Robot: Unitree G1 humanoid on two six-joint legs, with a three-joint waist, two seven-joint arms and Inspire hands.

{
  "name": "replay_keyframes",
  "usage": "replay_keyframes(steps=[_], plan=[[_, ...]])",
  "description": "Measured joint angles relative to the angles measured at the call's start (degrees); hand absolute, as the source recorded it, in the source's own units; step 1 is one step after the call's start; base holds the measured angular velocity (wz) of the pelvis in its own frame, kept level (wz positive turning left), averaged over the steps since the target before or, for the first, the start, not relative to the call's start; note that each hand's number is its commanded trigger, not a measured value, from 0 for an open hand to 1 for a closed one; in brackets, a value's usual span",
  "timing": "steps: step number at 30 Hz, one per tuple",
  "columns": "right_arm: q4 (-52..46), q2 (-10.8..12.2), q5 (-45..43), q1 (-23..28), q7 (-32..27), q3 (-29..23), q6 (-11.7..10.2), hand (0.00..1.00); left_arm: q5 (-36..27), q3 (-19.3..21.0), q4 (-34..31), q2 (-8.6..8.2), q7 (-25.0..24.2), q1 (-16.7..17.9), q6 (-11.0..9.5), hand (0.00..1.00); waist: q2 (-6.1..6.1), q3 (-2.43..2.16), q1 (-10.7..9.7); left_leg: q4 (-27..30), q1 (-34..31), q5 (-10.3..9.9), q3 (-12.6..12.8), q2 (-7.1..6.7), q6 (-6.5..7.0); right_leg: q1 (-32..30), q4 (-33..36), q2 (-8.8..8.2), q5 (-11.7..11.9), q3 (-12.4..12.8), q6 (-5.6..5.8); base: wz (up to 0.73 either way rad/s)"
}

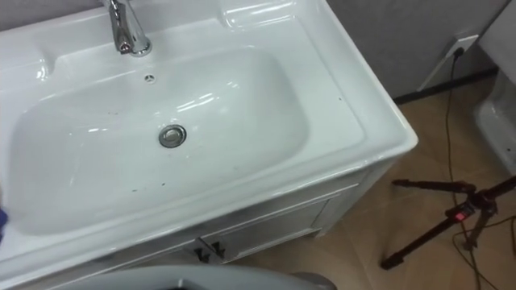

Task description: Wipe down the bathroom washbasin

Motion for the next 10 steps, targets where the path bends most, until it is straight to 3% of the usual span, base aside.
replay_keyframes(steps=[10], plan=[[-0.1, 0.0, -0.5, -1.3, 2.1, 0.0, 0.7, 0.0, 0.0, 0.0, -0.3, 0.02, -1.2, 0.1, 0.3, 0.0, -0.39, 0.0, -1.0, 0.0, 0.1, -0.1, 0.1, -0.01, 0.09, -0.2, 0.5, -0.01, 0.0, 0.2, 0.01, -0.01]])
